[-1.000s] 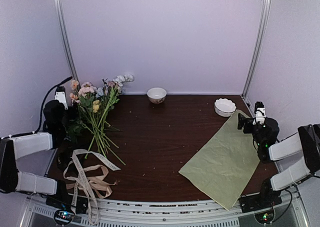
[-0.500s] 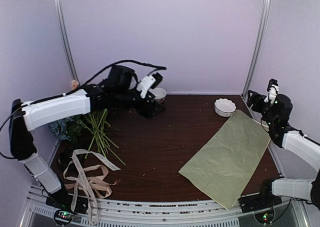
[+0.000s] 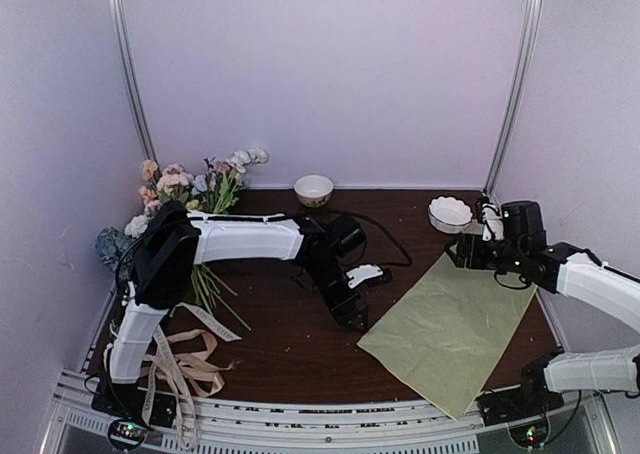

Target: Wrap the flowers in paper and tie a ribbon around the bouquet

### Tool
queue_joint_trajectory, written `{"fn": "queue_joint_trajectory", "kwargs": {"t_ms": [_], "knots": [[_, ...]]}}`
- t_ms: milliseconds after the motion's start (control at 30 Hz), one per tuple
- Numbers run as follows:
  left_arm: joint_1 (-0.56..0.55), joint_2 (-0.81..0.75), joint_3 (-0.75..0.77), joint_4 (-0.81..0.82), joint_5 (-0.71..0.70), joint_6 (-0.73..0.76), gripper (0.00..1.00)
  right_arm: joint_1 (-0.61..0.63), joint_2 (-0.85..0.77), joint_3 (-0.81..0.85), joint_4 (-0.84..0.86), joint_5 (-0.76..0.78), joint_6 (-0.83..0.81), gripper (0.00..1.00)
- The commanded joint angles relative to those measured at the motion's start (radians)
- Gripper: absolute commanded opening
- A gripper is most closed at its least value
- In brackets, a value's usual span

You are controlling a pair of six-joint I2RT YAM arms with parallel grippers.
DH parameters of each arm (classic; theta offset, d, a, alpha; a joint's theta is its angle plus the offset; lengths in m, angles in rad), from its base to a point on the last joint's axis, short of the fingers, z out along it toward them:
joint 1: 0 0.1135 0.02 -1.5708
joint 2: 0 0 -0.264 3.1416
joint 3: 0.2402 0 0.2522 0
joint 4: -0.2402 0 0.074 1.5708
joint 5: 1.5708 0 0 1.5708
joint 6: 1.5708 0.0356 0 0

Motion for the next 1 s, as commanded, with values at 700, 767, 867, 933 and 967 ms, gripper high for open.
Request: {"fn": "queue_joint_trajectory", "kwargs": {"t_ms": [700,767,867,933,967], "knots": [[-0.092,0.142,0.160,-0.052,0.124,-0.113,0.00,0.126,0.056,-0.105,-0.108,-0.032,0.088,0.71],[-0.092,0.118,0.136,-0.014,0.124,-0.124,0.00,0.125,0.045,-0.095,-0.139,-0.025,0.078,0.71],[-0.091,0.072,0.092,0.058,0.077,-0.151,0.00,0.125,0.031,-0.078,-0.203,0.005,0.072,0.71],[-0.079,0.033,0.057,0.099,0.022,-0.174,0.00,0.126,0.024,-0.070,-0.238,0.009,0.069,0.71],[-0.068,0.007,0.023,0.129,0.010,-0.196,0.00,0.126,0.018,-0.068,-0.254,0.008,0.067,0.71]]}}
